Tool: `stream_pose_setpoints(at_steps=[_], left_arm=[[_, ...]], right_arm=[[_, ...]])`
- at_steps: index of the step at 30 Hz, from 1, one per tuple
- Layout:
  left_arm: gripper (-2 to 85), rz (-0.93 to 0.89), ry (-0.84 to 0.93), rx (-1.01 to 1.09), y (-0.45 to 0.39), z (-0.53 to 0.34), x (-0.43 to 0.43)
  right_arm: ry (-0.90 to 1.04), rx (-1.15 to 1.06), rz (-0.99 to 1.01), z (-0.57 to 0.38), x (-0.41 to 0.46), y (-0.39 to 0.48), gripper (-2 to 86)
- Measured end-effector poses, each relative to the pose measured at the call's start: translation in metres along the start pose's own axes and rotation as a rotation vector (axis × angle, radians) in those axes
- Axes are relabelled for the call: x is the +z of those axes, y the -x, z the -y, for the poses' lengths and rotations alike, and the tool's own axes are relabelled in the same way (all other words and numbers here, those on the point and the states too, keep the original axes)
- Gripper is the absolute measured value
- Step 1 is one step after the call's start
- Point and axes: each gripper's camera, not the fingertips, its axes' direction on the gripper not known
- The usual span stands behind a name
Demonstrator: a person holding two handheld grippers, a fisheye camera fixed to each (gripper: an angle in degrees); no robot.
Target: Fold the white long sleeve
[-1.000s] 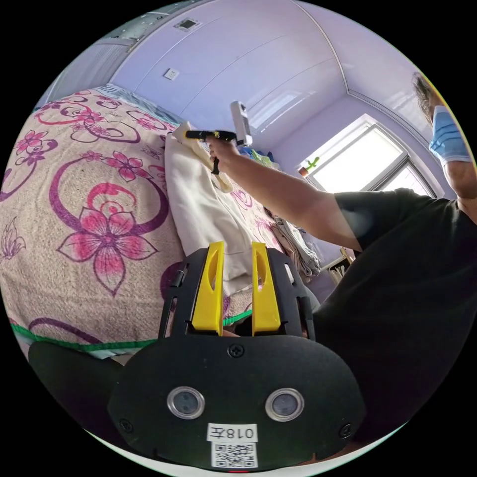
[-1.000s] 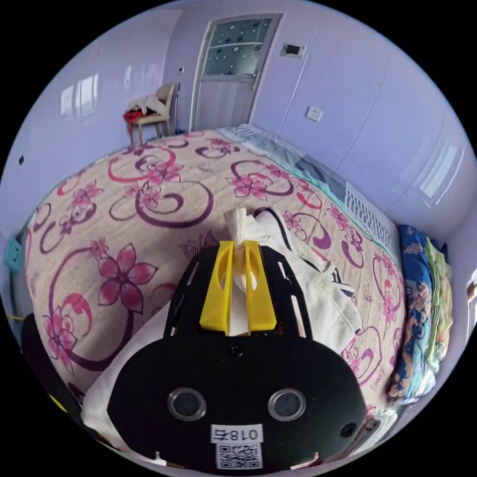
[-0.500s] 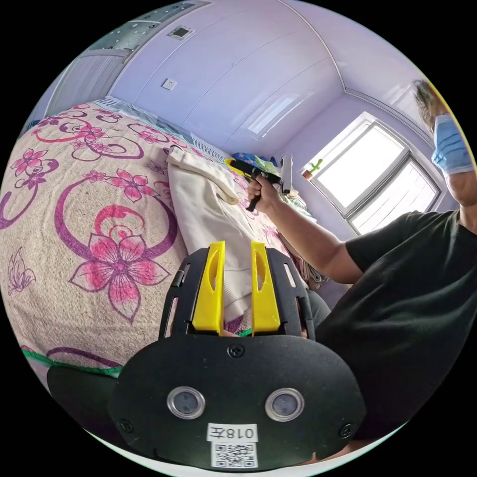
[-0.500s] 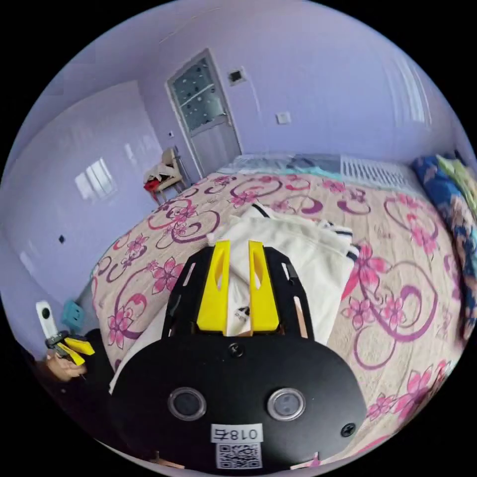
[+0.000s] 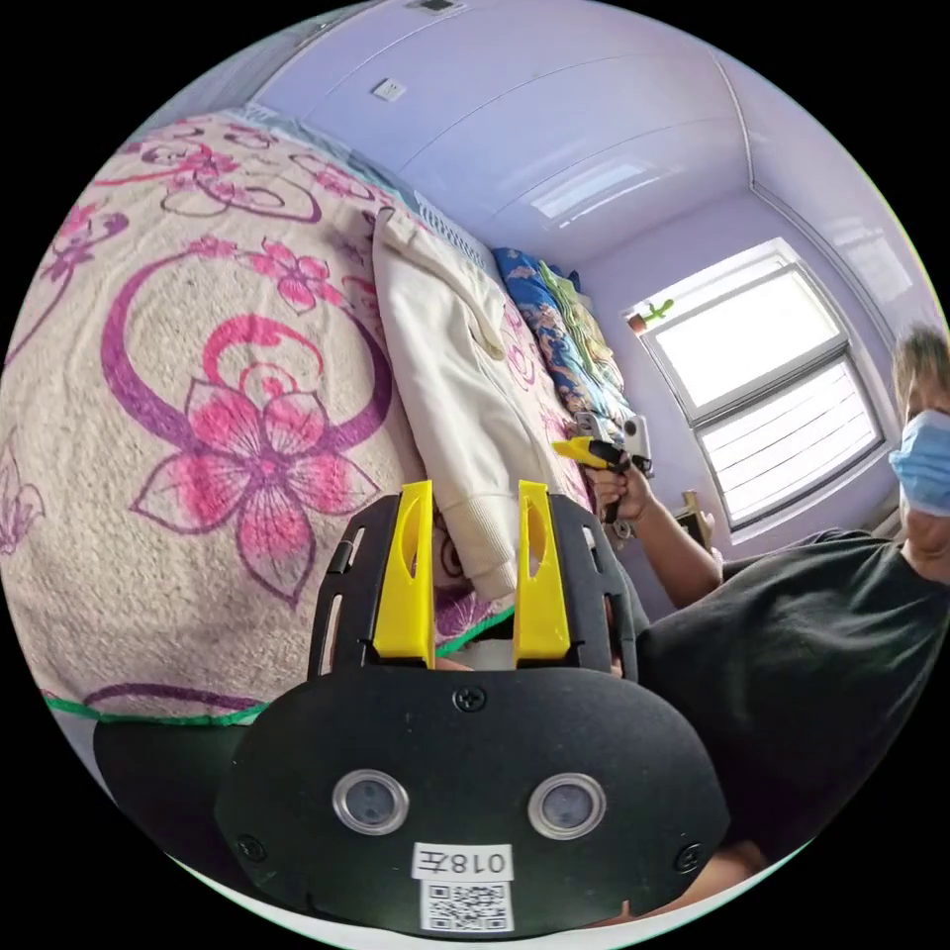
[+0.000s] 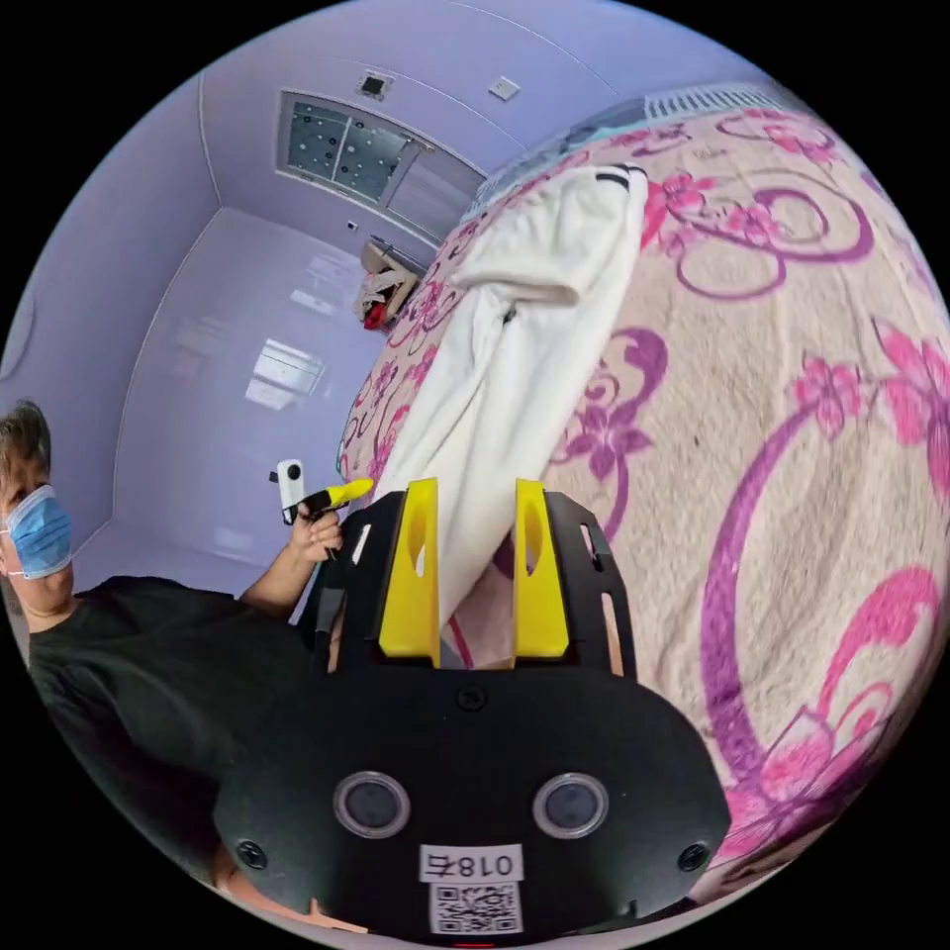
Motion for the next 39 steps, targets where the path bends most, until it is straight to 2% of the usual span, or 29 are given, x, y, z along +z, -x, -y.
stream_pose_setpoints(at_steps=[6, 8, 10, 16, 18, 21, 25, 28, 32, 36, 39], left_arm=[[15.6, -0.114, 0.081, -0.056, 0.017, 0.023, 0.035], [15.8, -0.084, 0.101, -0.064, 0.02, 0.031, 0.042], [15.2, -0.083, 0.114, -0.077, 0.028, 0.044, 0.046], [14.8, -0.073, 0.205, -0.047, 0.031, 0.086, 0.067], [13.8, -0.052, 0.247, -0.032, 0.029, 0.1, 0.076], [7.2, 0.006, 0.306, -0.051, 0.037, 0.119, 0.082], [3.9, -0.123, 0.262, 0.042, 0.03, 0.142, 0.056], [3.8, -0.143, 0.264, 0.088, 0.022, 0.153, 0.044], [3.9, -0.131, 0.326, -0.008, 0.056, 0.145, 0.065], [3.7, -0.248, 0.238, -0.053, 0.066, 0.146, 0.06], [3.7, -0.308, 0.181, -0.004, 0.053, 0.179, 0.049]], right_arm=[[-0.054, 0.108, 0.212, -0.053, 0.004, -0.031, 12.9], [-0.034, 0.117, 0.253, -0.055, 0.009, -0.033, 13.3], [0.032, 0.128, 0.234, -0.054, 0.02, -0.036, 13.4], [0.066, 0.164, 0.288, -0.046, 0.026, -0.049, 13.1], [0.111, 0.163, 0.236, -0.039, 0.034, -0.049, 9.4], [0.101, 0.174, 0.223, -0.038, 0.027, -0.057, 4.3], [0.071, 0.114, 0.253, -0.039, -0.003, -0.052, 3.5], [0.044, 0.01, 0.273, -0.037, -0.029, -0.031, 3.3], [0.126, 0.028, 0.24, -0.042, -0.019, -0.041, 3.1], [0.045, 0.066, 0.354, -0.051, -0.027, -0.053, 2.7], [-0.026, 0.022, 0.422, -0.038, -0.046, -0.042, 2.0]])
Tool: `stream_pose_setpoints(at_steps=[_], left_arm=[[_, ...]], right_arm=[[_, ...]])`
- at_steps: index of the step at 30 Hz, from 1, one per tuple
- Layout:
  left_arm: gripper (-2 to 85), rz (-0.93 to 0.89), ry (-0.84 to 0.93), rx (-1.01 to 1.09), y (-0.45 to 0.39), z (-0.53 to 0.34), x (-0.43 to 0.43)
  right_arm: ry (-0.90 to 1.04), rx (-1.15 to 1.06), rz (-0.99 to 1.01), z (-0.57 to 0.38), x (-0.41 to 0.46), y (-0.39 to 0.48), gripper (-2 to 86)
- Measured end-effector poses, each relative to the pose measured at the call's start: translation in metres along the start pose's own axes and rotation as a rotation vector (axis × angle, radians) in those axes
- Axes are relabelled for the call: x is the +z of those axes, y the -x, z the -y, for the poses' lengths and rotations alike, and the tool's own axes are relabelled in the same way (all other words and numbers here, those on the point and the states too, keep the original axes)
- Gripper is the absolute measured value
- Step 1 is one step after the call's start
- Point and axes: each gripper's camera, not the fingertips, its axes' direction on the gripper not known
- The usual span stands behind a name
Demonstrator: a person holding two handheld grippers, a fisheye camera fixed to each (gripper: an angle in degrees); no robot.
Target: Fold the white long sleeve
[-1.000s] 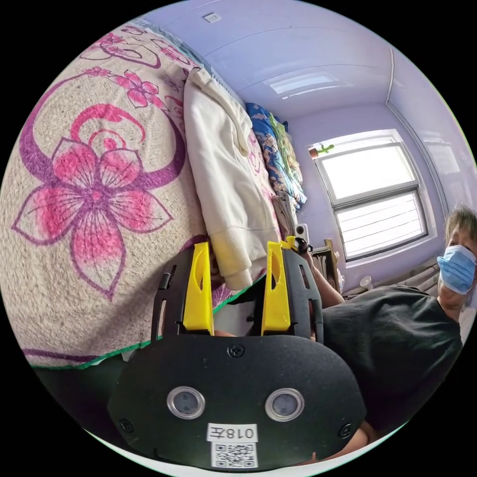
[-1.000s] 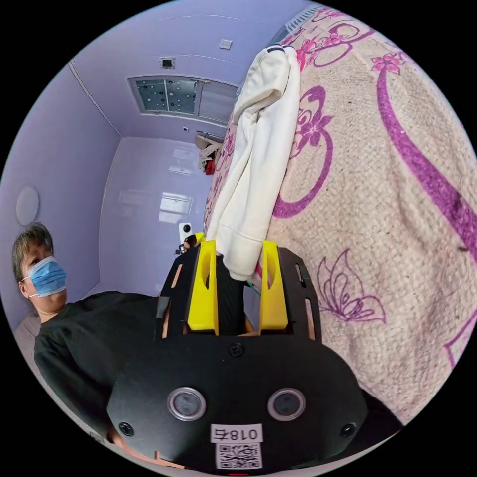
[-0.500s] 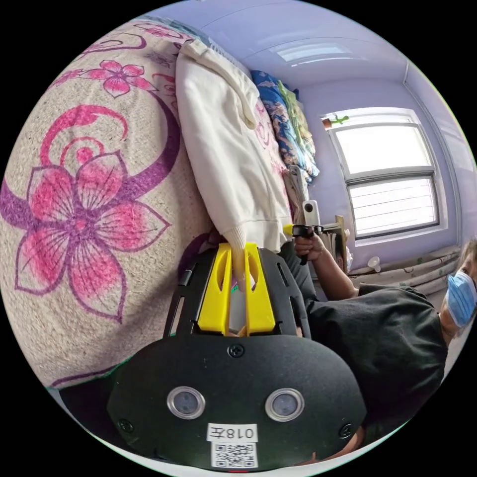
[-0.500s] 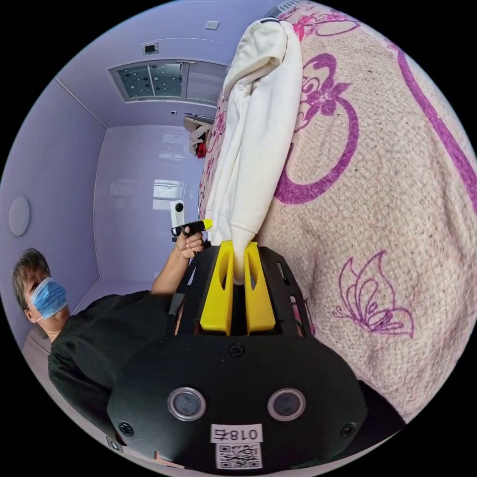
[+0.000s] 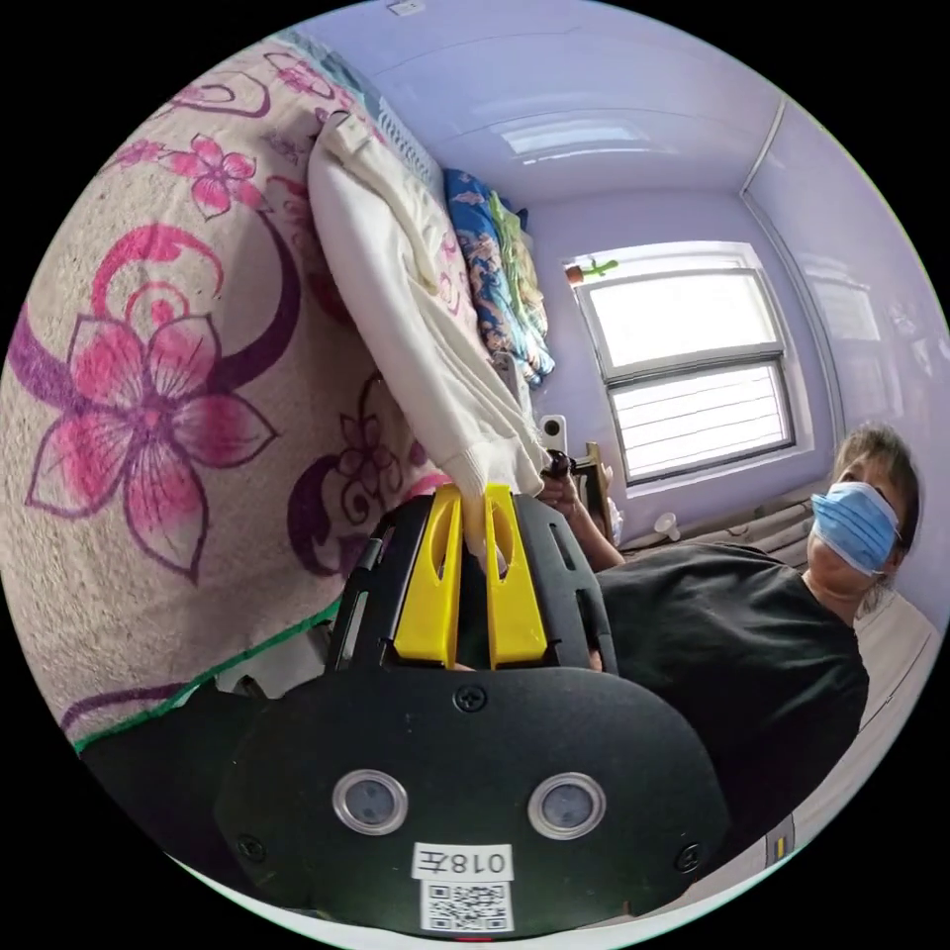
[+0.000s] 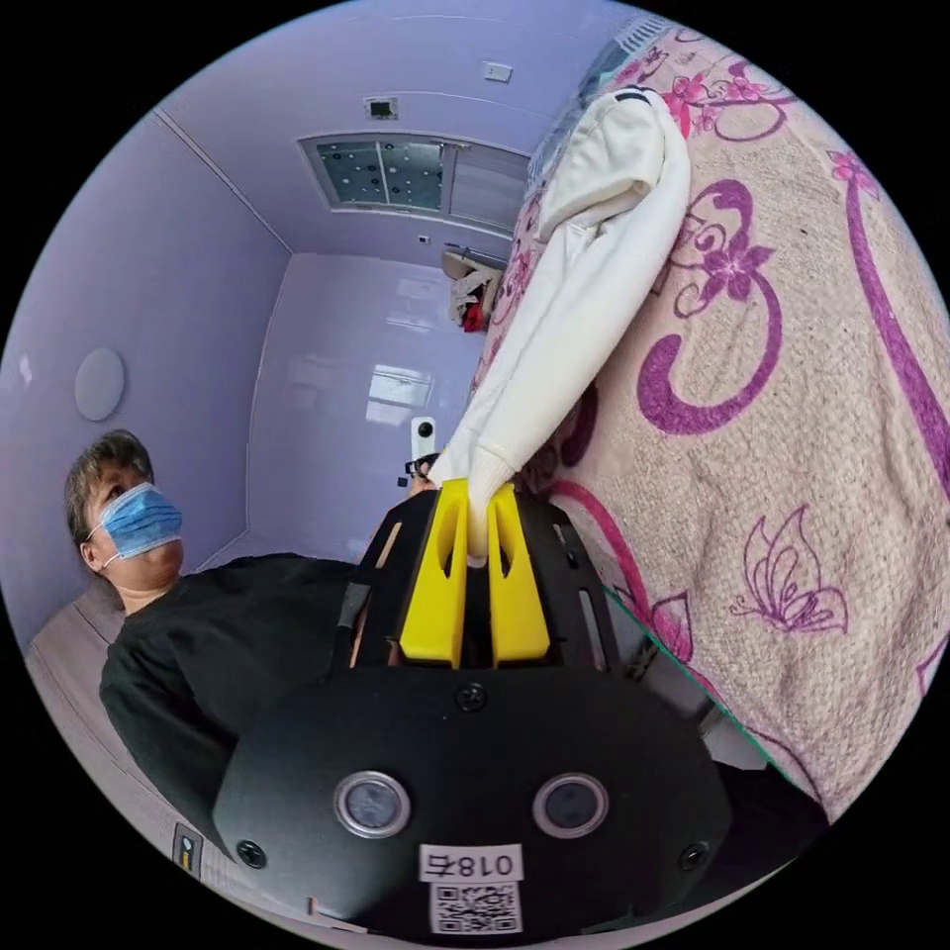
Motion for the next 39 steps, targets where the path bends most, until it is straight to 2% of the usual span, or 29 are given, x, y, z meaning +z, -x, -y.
stream_pose_setpoints(at_steps=[4, 8, 13, 16, 20, 22, 24, 26, 28, 30, 32, 33, 36, 38, 39], left_arm=[[3.6, -0.049, -0.087, 0.103, -0.018, 0.092, -0.023], [3.6, -0.078, -0.153, 0.136, -0.004, 0.206, -0.036], [3.5, -0.095, -0.22, -0.017, 0.099, 0.381, -0.031], [4.9, -0.079, -0.261, -0.165, 0.176, 0.44, -0.018], [12.2, -0.182, -0.428, -0.288, 0.245, 0.445, -0.013], [13.1, -0.232, -0.595, -0.212, 0.25, 0.431, -0.033], [12.1, -0.231, -0.642, -0.076, 0.23, 0.422, -0.049], [10.0, -0.171, -0.575, 0.067, 0.196, 0.416, -0.05], [8.3, -0.03, -0.392, 0.211, 0.153, 0.415, -0.019], [6.8, -0.011, -0.244, 0.258, 0.146, 0.426, 0.019], [6.6, -0.006, -0.135, 0.224, 0.165, 0.447, 0.052], [6.5, 0.047, -0.117, 0.155, 0.188, 0.461, 0.062], [2.3, 0.221, -0.152, -0.068, 0.259, 0.478, 0.052], [1.0, 0.14, -0.183, -0.122, 0.285, 0.477, 0.045], [1.7, 0.137, -0.183, -0.09, 0.281, 0.476, 0.043]], right_arm=[[-0.099, -0.089, 0.049, 0.046, -0.018, 0.023, 1.5], [-0.238, -0.138, 0.079, 0.136, -0.04, 0.026, 1.6], [-0.358, -0.019, 0.105, 0.263, -0.051, -0.032, 2.6], [-0.427, 0.139, 0.146, 0.329, -0.05, -0.097, 4.8], [-0.467, 0.257, 0.123, 0.37, -0.039, -0.157, 12.2], [-0.512, 0.195, 0.17, 0.372, -0.044, -0.156, 13.8], [-0.543, 0.018, 0.16, 0.367, -0.054, -0.128, 14.1], [-0.51, -0.118, 0.033, 0.358, -0.055, -0.095, 13.2], [-0.418, -0.246, -0.133, 0.351, -0.039, -0.062, 11.6], [-0.214, -0.348, -0.182, 0.36, 0.004, -0.044, 10.0], [-0.041, -0.324, -0.187, 0.38, 0.039, -0.055, 9.6], [-0.002, -0.259, -0.297, 0.394, 0.052, -0.072, 8.6], [-0.065, -0.121, -0.419, 0.411, 0.041, -0.122, 1.5], [-0.105, -0.089, -0.333, 0.412, 0.03, -0.136, 2.0], [-0.101, -0.112, -0.296, 0.412, 0.028, -0.132, 5.3]])
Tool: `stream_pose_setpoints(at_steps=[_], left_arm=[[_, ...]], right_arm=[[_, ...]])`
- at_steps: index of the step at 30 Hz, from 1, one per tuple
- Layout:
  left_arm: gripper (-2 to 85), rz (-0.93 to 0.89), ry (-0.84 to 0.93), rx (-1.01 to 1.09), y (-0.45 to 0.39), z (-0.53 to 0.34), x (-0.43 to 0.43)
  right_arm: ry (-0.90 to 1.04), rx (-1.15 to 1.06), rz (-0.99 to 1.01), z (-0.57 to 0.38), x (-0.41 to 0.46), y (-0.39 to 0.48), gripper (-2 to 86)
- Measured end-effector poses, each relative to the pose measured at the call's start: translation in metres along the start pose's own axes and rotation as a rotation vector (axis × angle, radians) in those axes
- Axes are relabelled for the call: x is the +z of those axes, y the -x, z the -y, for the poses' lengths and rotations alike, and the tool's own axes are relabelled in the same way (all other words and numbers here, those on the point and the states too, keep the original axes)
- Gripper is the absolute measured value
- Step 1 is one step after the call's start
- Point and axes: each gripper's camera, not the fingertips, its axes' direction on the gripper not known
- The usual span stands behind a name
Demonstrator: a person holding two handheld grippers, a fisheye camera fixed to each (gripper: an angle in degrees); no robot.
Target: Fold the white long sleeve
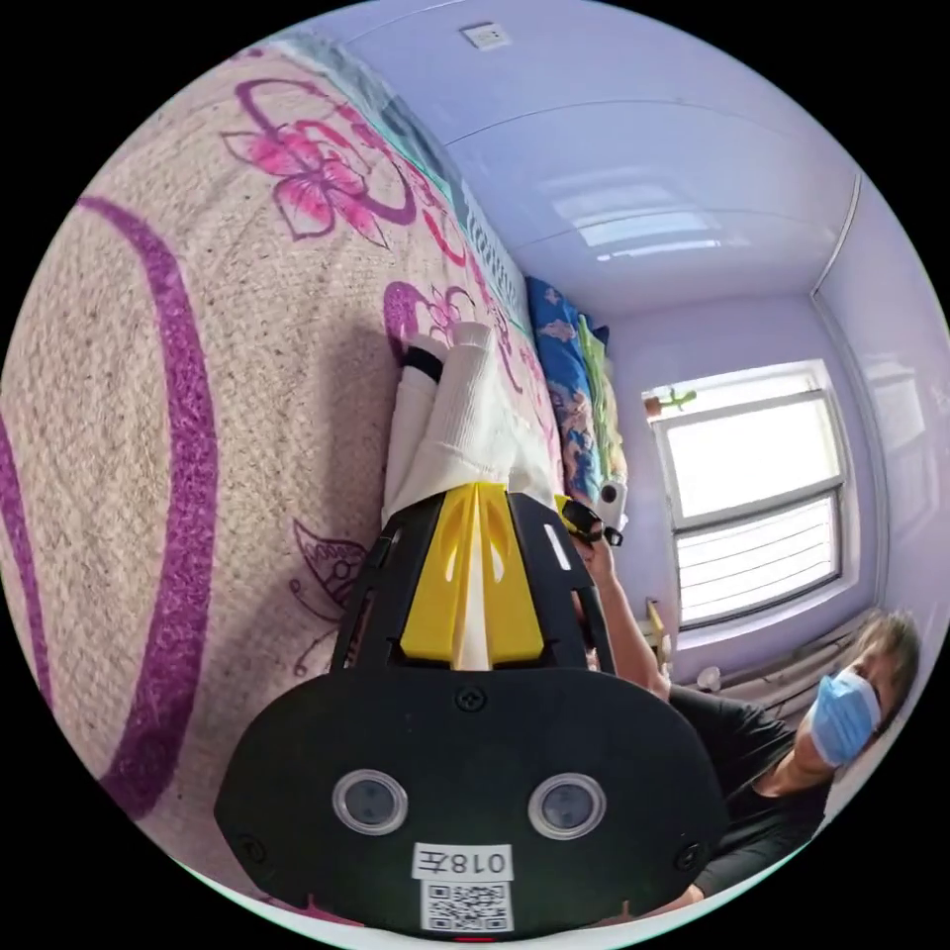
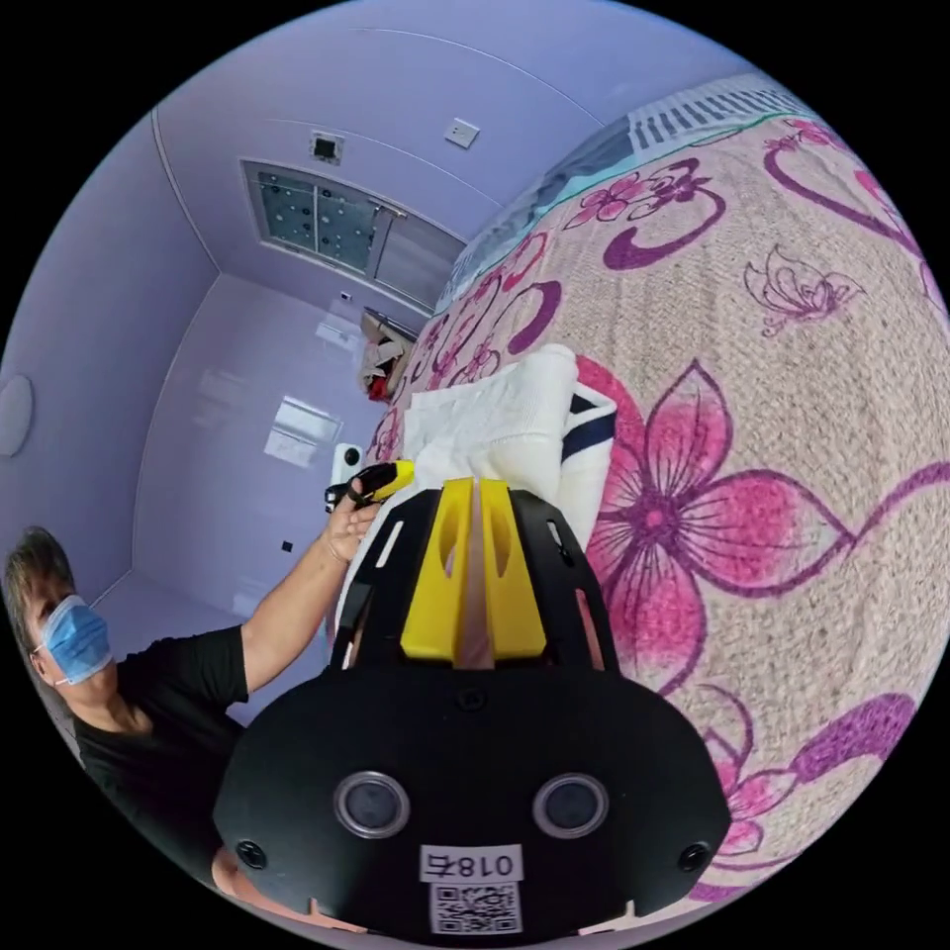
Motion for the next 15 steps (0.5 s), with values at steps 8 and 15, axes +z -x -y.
stream_pose_setpoints(at_steps=[8, 15], left_arm=[[10.4, 0.097, -0.346, 0.164, -0.015, -0.05, -0.09], [18.1, 0.241, -0.113, 0.135, 0.007, -0.034, -0.039]], right_arm=[[-0.163, -0.017, -0.149, -0.008, -0.033, 0.008, 16.0], [-0.137, 0.027, -0.148, -0.006, 0.002, 0.0, 16.0]])
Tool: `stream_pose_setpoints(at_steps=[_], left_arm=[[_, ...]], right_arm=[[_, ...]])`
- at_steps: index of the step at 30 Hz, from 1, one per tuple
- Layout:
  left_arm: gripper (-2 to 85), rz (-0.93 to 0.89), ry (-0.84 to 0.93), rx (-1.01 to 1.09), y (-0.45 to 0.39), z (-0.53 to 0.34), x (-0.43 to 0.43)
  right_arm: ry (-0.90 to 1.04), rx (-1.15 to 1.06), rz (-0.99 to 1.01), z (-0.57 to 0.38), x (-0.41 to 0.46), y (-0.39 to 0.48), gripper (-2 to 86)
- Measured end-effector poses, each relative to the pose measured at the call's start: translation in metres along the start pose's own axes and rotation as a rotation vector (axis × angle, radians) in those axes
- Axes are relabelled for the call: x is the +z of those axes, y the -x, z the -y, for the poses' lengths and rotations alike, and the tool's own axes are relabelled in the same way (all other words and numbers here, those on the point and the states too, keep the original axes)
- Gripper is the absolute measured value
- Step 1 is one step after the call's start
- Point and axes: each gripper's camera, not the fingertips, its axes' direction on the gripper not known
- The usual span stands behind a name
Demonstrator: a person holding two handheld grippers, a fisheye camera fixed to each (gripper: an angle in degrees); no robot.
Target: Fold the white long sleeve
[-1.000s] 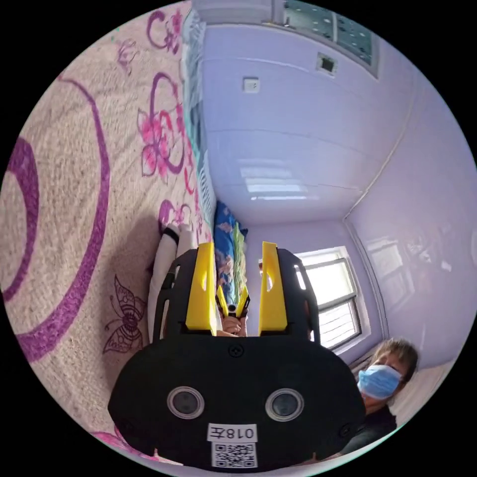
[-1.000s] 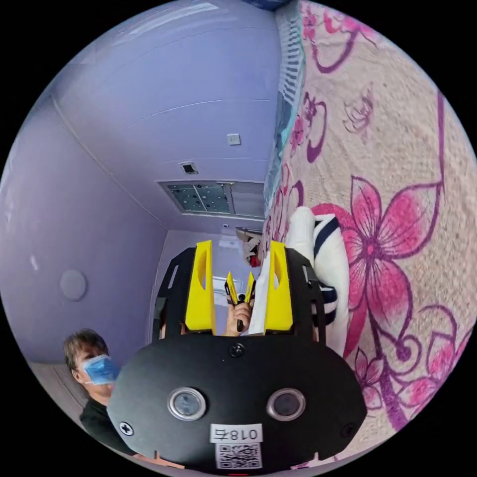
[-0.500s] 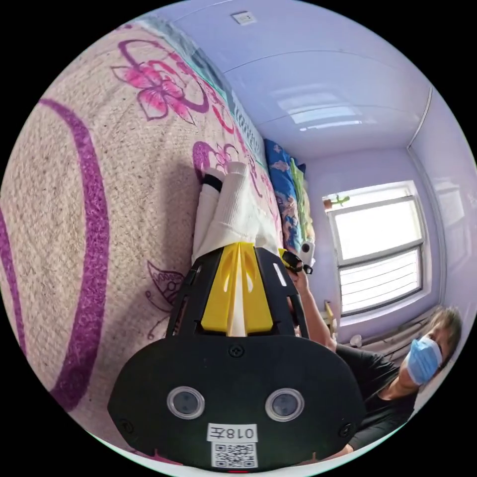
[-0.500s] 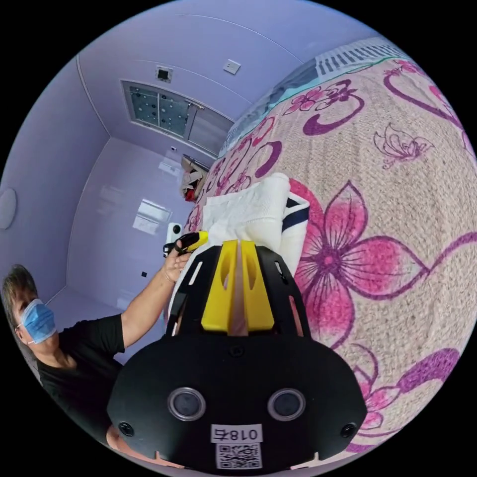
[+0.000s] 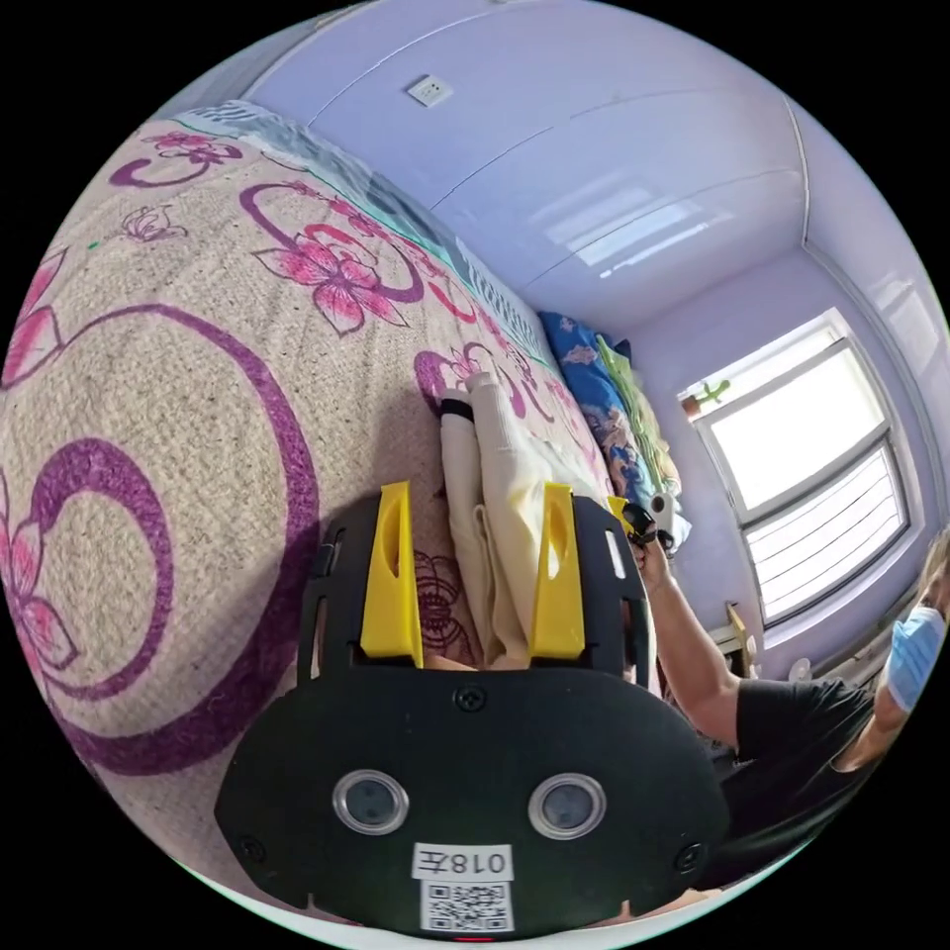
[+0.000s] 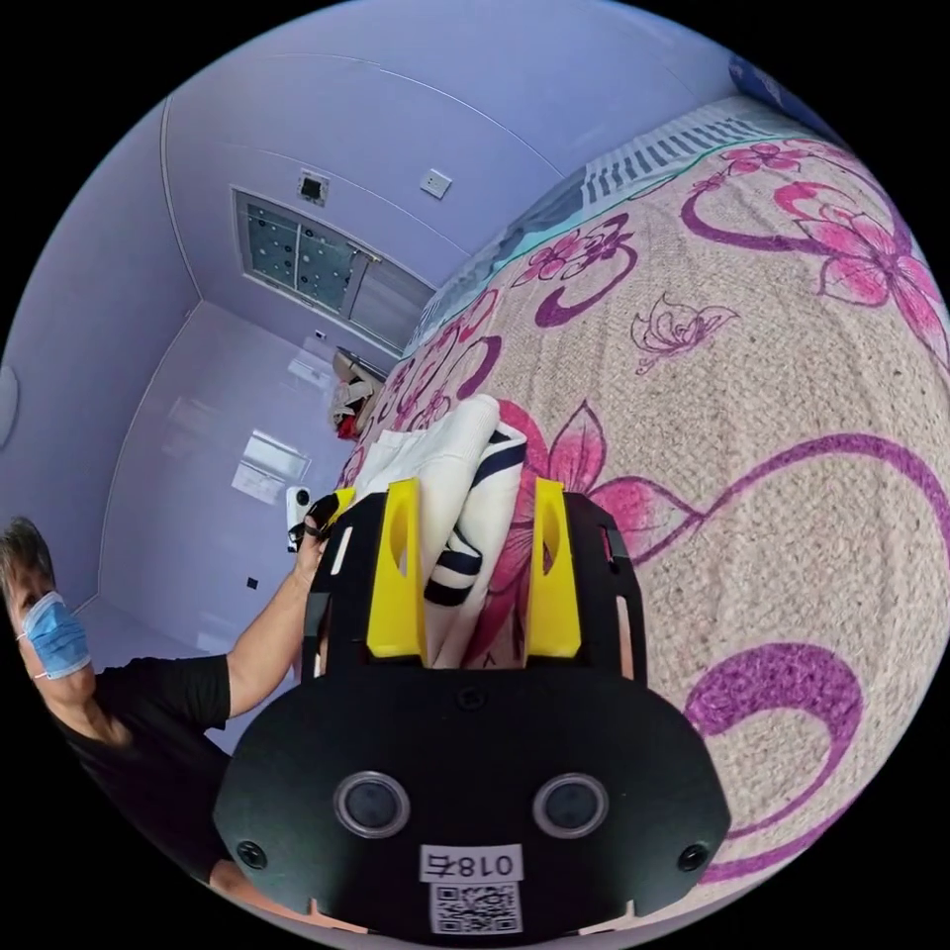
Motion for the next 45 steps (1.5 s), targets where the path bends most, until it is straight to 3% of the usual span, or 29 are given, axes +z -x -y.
stream_pose_setpoints(at_steps=[5, 6, 8, 10, 13, 17, 21, 25, 30, 35, 38, 40, 41, 43, 45], left_arm=[[17.7, -0.106, 0.136, 0.016, 0.007, -0.001, 0.012], [17.1, -0.054, 0.136, 0.024, 0.005, -0.005, 0.013], [13.7, -0.03, 0.146, -0.007, 0.014, -0.011, 0.01], [7.8, -0.15, 0.162, -0.037, 0.03, -0.023, 0.01], [5.5, -0.089, 0.108, 0.05, 0.019, -0.046, -0.004], [5.1, -0.059, -0.056, 0.209, -0.004, -0.088, -0.048], [5.0, -0.049, -0.292, 0.377, -0.039, -0.166, -0.135], [5.0, 0.081, -0.466, 0.468, -0.062, -0.234, -0.267], [5.1, 0.354, -0.494, 0.518, -0.061, -0.246, -0.444], [5.6, 0.568, -0.411, 0.417, -0.004, -0.168, -0.583], [10.4, 0.739, -0.31, 0.177, 0.073, -0.123, -0.62], [14.0, 0.8, -0.422, -0.079, 0.126, -0.159, -0.658], [13.8, 0.786, -0.495, -0.087, 0.13, -0.178, -0.668], [12.8, 0.751, -0.682, -0.064, 0.138, -0.251, -0.7], [12.4, 0.693, -0.645, -0.054, 0.147, -0.286, -0.716]], right_arm=[[0.074, 0.007, 0.069, -0.005, 0.021, 0.014, 15.5], [0.078, 0.016, 0.085, -0.005, 0.024, 0.015, 14.6], [0.104, 0.054, 0.192, -0.006, 0.032, 0.011, 12.9], [0.13, 0.102, 0.223, -0.008, 0.041, 0.005, 10.8], [0.143, 0.072, 0.249, -0.012, 0.043, 0.013, 7.0], [0.011, -0.128, 0.184, -0.033, 0.021, 0.062, 6.0], [-0.117, -0.299, 0.211, -0.059, 0.005, 0.13, 5.8], [-0.121, -0.418, 0.28, -0.061, 0.025, 0.199, 5.8], [-0.088, -0.512, 0.448, -0.037, 0.13, 0.306, 5.8], [-0.091, -0.421, 0.518, -0.007, 0.259, 0.377, 5.9], [-0.117, -0.3, 0.389, 0.006, 0.335, 0.394, 6.3], [-0.05, -0.241, 0.239, 0.011, 0.383, 0.393, 7.1], [0.052, -0.178, 0.145, 0.012, 0.41, 0.384, 8.1], [0.054, -0.088, 0.053, 0.005, 0.42, 0.37, 9.3], [0.0, -0.117, 0.044, -0.01, 0.403, 0.369, 9.1]])
